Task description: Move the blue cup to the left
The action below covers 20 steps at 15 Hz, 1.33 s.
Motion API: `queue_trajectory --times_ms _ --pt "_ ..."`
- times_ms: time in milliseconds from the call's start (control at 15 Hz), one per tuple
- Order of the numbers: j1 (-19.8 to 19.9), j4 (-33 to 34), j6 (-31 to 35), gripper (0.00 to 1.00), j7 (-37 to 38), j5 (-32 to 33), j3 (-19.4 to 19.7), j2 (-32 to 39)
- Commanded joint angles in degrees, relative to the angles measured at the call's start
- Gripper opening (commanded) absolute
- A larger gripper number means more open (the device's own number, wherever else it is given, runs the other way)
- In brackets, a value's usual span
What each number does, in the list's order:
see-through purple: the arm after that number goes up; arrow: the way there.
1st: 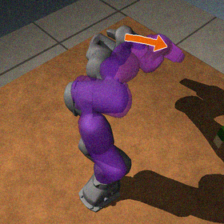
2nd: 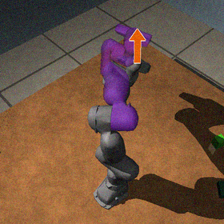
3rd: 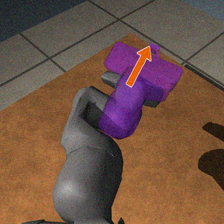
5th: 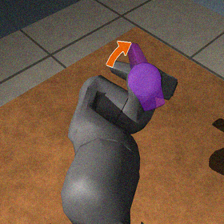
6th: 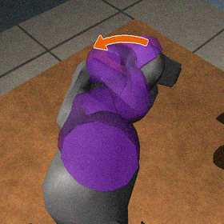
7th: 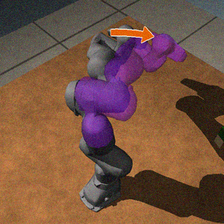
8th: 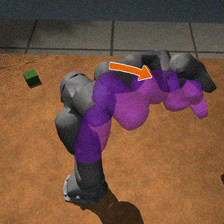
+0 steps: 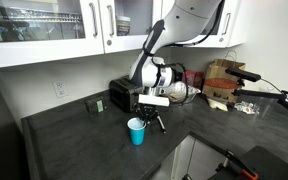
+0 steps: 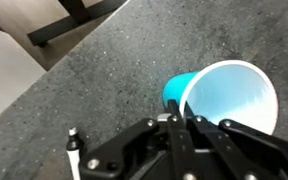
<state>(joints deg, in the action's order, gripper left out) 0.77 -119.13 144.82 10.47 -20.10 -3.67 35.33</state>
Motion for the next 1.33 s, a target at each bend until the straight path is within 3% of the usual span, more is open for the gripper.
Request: queue_trajectory --times_ms 0,267,733,1067,1267 --pt "-1.05 -0.3 0.07 0.01 0.25 1.27 0.88 -1.45" --pt "-1.61 -4.08 1.63 0.01 -2.16 3.15 -0.12 -5.25" --pt "-2.96 -16.56 4.28 0.01 -13.59 1.71 -7.61 -13.89" --pt "-3.63 -18.86 8.45 0.01 -16.65 -2.7 -13.78 -12.75" --pt "-4.37 -18.49 11.28 0.01 -16.53 -1.37 -13.41 -10.61"
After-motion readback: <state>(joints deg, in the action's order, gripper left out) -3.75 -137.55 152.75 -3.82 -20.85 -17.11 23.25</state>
